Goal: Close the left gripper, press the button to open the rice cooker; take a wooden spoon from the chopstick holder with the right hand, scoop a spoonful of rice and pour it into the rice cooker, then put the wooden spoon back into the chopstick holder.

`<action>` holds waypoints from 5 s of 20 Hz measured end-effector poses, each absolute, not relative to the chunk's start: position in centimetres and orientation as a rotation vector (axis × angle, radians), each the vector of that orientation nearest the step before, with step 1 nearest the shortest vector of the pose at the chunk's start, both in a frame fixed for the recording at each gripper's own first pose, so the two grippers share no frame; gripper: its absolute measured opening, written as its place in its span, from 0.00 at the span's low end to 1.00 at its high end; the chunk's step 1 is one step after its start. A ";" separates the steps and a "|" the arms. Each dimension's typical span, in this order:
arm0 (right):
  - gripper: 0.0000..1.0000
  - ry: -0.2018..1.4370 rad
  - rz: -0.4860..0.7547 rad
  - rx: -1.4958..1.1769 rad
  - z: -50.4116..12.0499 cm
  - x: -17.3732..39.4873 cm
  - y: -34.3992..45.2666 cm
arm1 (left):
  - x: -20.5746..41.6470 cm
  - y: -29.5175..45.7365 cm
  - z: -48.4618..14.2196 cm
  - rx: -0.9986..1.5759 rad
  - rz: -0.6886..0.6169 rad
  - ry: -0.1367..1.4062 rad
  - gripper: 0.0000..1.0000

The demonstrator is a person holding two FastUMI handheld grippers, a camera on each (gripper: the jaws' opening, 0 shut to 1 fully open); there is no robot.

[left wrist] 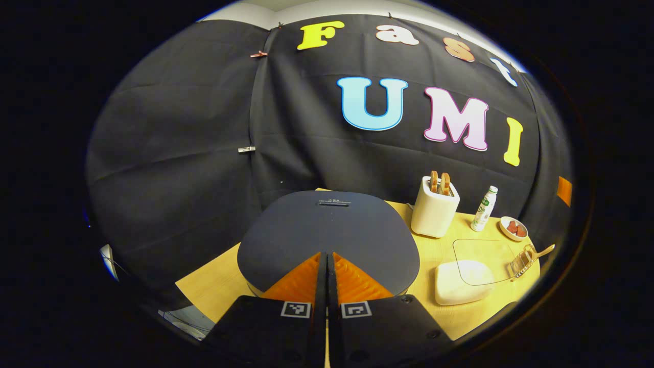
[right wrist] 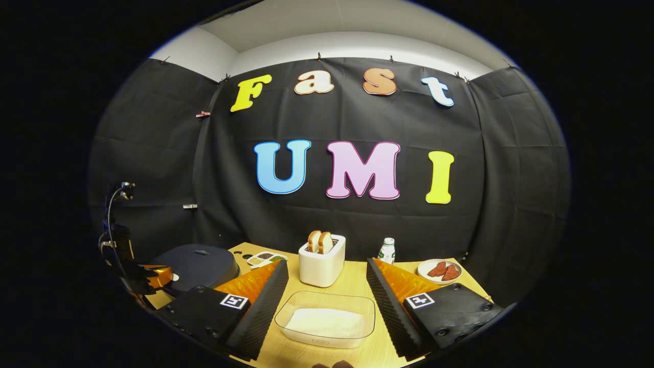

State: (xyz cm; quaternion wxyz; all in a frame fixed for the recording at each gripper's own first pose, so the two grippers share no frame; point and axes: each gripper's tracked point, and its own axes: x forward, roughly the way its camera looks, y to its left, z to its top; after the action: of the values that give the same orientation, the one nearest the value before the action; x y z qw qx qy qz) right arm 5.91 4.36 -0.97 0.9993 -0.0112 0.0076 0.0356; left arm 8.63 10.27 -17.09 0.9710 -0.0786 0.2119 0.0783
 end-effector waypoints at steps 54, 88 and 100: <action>0.85 0.307 -0.377 0.378 -20.6 9.7 -26.8 | 0.7 1.1 1.2 -0.016 0.217 0.072 0.91; 0.12 0.214 0.017 0.170 -11.5 15.4 -1.2 | 2.6 9.6 -0.2 -0.033 0.196 0.055 0.90; 0.12 0.395 -0.026 0.131 -19.8 16.1 4.3 | 4.1 13.9 -1.8 -0.044 0.166 0.082 0.90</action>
State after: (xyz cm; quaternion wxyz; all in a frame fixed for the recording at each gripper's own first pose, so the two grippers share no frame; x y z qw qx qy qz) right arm 16.13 4.34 -19.79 0.9784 0.0650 0.1960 -0.0129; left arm 4.15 13.95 -1.80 0.9955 -0.0218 0.0410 0.0828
